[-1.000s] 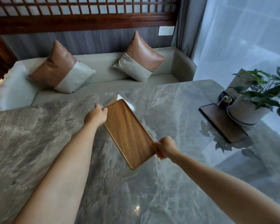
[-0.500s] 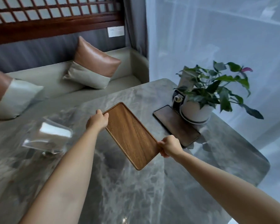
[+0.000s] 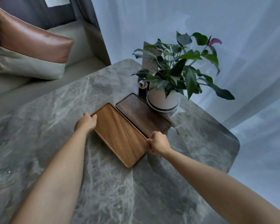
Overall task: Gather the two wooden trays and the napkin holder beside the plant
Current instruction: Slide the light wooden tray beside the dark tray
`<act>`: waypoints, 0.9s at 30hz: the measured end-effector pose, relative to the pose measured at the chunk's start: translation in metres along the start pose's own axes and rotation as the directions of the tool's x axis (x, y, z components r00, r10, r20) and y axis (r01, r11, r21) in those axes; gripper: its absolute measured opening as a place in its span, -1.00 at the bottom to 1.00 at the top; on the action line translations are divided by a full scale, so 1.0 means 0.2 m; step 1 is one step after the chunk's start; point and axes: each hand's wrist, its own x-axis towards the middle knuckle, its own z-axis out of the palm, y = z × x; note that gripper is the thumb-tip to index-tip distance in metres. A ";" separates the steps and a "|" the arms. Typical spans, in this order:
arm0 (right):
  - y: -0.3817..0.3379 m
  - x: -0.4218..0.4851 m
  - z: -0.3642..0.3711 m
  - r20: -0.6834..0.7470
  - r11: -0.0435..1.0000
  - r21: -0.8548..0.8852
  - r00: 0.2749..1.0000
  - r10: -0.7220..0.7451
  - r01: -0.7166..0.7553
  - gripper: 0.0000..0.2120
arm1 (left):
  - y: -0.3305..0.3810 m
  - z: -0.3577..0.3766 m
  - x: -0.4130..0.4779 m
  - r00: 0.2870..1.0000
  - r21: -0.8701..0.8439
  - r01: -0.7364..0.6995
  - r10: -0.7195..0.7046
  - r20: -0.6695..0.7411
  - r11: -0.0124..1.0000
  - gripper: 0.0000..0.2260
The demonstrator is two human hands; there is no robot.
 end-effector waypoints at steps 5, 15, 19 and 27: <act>0.02 0.06 0.03 -0.023 1.000 -0.006 0.999 0.030 -0.030 -0.77 | 0.02 0.07 0.08 1.000 -0.010 0.009 -0.009 0.028 1.000 -0.51; 0.00 0.10 0.04 0.006 0.991 -0.131 1.000 0.023 -0.022 -0.87 | 0.05 0.13 0.13 0.998 0.000 -0.003 0.003 0.056 1.000 -0.51; -0.01 0.10 0.05 -0.004 0.985 -0.170 1.000 0.017 -0.017 -0.90 | 0.05 0.13 0.14 0.999 0.025 -0.008 0.007 0.048 1.000 -0.51; 0.00 0.12 0.07 0.008 0.951 -0.305 0.999 -0.048 0.049 -0.87 | 0.03 0.12 0.13 0.997 0.083 -0.056 0.051 0.062 0.995 -0.48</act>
